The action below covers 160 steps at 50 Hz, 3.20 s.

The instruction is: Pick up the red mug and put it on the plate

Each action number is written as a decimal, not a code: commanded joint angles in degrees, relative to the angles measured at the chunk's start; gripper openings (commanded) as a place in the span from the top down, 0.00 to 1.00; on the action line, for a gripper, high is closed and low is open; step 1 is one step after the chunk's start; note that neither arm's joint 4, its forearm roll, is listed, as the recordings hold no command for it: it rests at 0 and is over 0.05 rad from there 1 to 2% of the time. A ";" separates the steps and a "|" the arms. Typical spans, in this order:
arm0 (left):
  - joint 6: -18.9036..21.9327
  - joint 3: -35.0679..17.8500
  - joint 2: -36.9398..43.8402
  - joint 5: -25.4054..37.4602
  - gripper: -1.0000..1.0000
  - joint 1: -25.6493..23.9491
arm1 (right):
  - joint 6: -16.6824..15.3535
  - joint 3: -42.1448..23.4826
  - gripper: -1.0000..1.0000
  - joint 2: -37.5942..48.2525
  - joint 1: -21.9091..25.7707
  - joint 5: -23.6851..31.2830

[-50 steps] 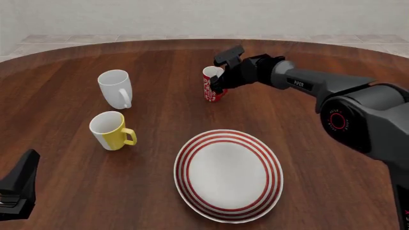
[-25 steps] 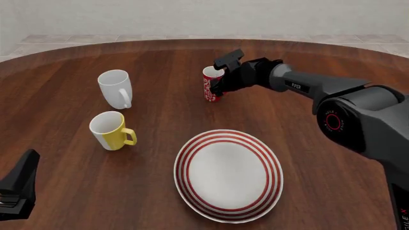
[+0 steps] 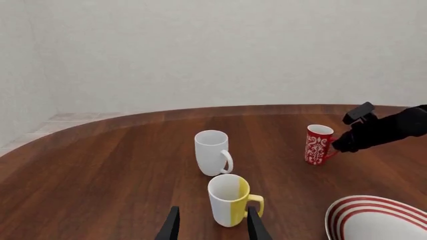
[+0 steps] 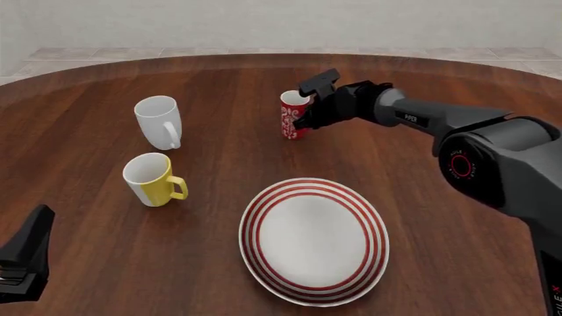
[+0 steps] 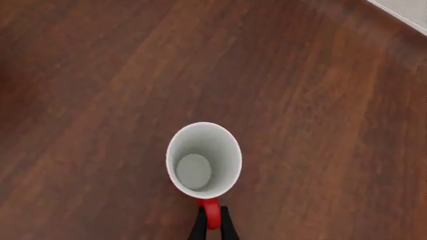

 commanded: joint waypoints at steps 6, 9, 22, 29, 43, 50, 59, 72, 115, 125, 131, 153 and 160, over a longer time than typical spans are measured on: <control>-0.26 0.02 0.00 0.02 0.00 0.11 | -0.08 1.06 1.00 -0.58 -0.38 -0.88; -0.28 -0.17 0.00 0.18 0.00 0.13 | -0.35 1.54 1.00 -0.98 -0.37 -1.11; -0.13 -0.09 -0.01 0.07 0.00 0.04 | -0.66 6.90 1.00 -9.29 -0.14 -2.77; -0.10 -0.20 0.00 0.20 0.00 0.05 | -2.20 12.15 1.00 -16.48 0.87 -3.97; 0.28 0.01 -0.01 0.02 0.00 -0.17 | -3.93 24.48 1.00 -28.99 2.91 -6.31; 0.31 0.00 0.00 0.18 0.00 -0.29 | -4.88 31.20 1.00 -34.56 3.60 -7.93; 0.18 -0.33 -0.01 0.45 0.00 -0.30 | -5.50 37.81 1.00 -41.44 4.68 -8.42; -0.05 -0.33 0.00 0.50 0.00 -0.52 | -6.71 46.35 1.00 -49.83 5.04 -8.82; -0.17 -0.41 -0.02 0.26 0.00 -0.46 | -6.29 62.02 1.00 -66.52 7.56 -7.19; -0.18 -0.72 -0.02 0.50 0.00 -0.47 | -5.80 64.79 1.00 -69.30 8.61 -6.92; -0.07 -0.84 0.03 0.58 0.00 -0.64 | -5.59 66.38 1.00 -71.26 8.74 -6.26; 0.11 -0.96 0.02 0.61 0.00 -0.72 | -4.84 71.20 1.00 -78.68 7.70 -3.30; 0.12 -0.57 -0.02 0.18 0.00 -0.64 | -4.48 72.07 1.00 -80.73 7.74 -2.11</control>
